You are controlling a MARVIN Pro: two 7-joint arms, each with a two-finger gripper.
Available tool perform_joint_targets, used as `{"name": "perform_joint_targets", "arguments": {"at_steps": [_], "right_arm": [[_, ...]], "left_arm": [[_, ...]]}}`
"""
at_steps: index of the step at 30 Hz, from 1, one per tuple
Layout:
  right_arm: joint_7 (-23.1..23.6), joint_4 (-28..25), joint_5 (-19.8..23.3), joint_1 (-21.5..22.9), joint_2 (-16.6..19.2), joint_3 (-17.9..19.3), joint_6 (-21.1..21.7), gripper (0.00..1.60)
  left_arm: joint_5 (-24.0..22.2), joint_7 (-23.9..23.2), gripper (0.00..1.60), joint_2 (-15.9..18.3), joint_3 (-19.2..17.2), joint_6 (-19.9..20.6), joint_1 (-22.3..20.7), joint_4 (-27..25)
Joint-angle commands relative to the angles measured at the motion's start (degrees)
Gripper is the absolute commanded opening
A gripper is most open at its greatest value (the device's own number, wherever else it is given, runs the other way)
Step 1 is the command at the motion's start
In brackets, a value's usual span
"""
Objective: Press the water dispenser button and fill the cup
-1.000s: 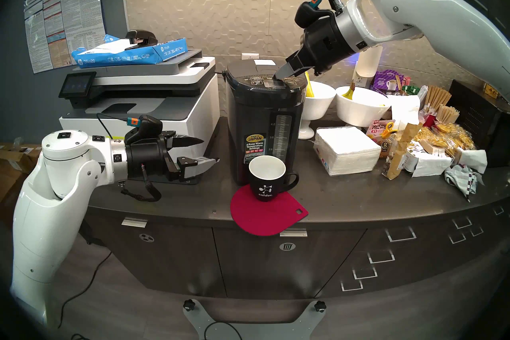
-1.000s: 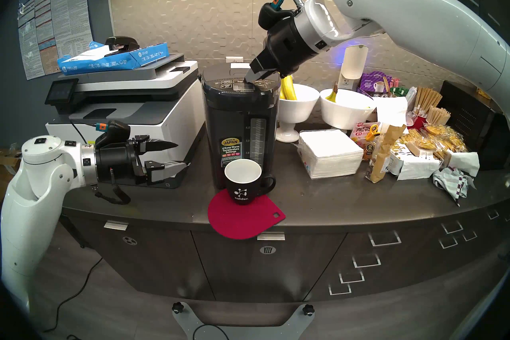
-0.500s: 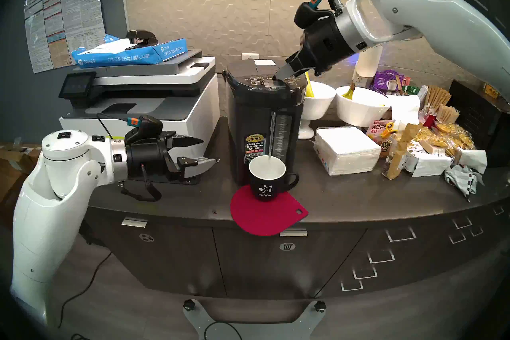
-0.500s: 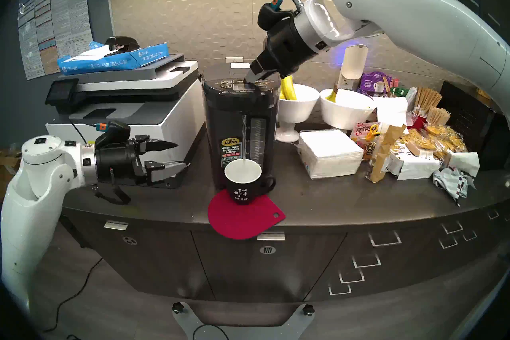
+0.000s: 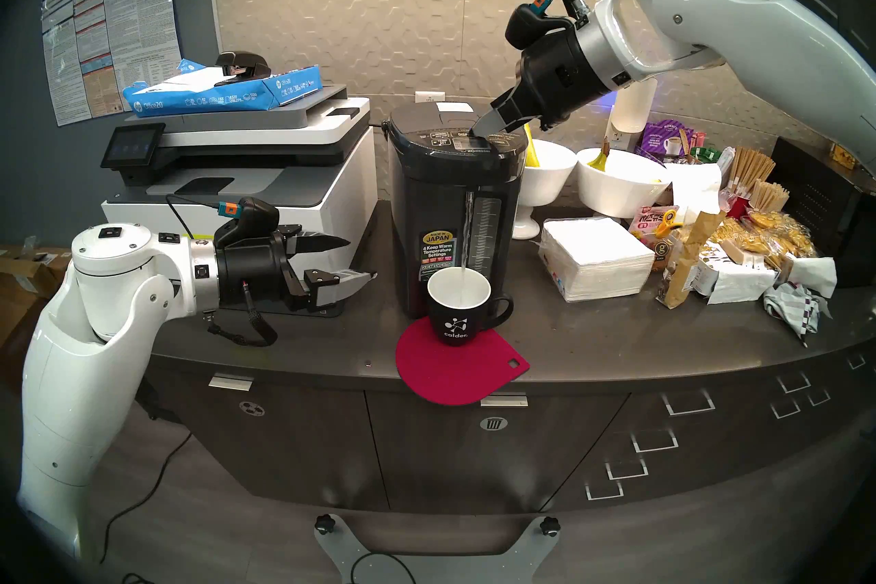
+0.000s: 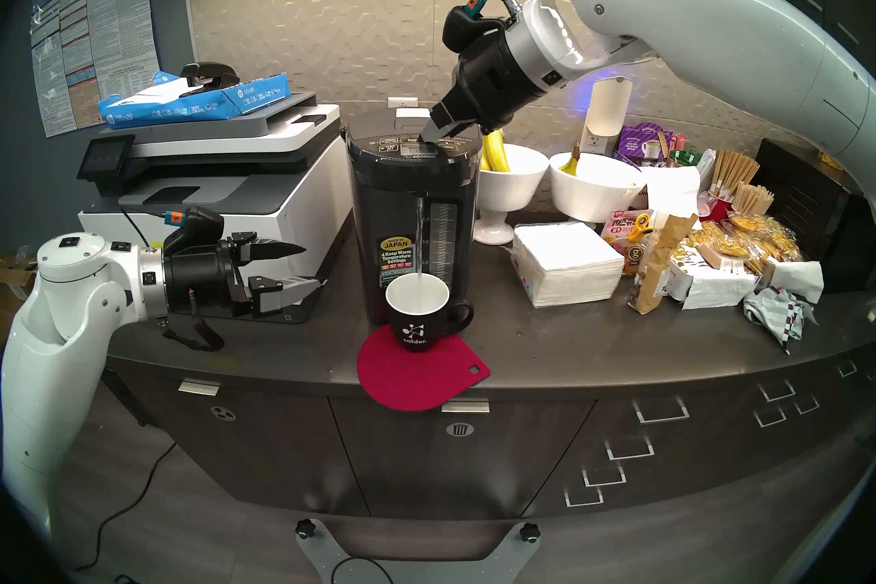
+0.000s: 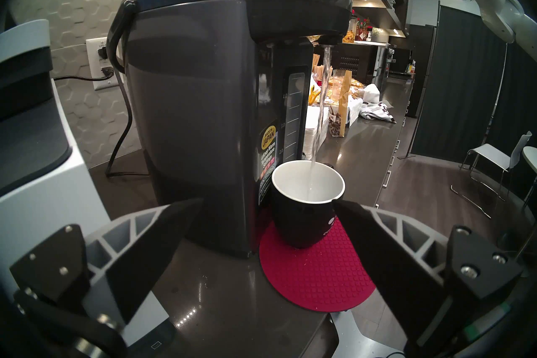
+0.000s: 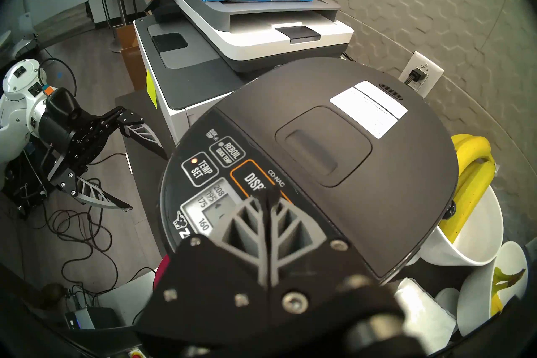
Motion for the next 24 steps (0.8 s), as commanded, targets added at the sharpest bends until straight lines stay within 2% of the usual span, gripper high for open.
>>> {"name": "perform_joint_targets", "arguments": {"at_steps": [1, 24], "right_arm": [[0.14, -0.04, 0.25, -1.59, -0.85, -1.35, 0.53, 0.00], [0.10, -0.28, -0.05, -1.69, -1.41, -1.61, 0.65, 0.00]], "left_arm": [[-0.08, -0.04, 1.60, 0.04, -0.29, -0.04, -0.13, -0.33], [-0.08, -0.04, 1.60, 0.04, -0.29, -0.05, -0.14, -0.33]]}}
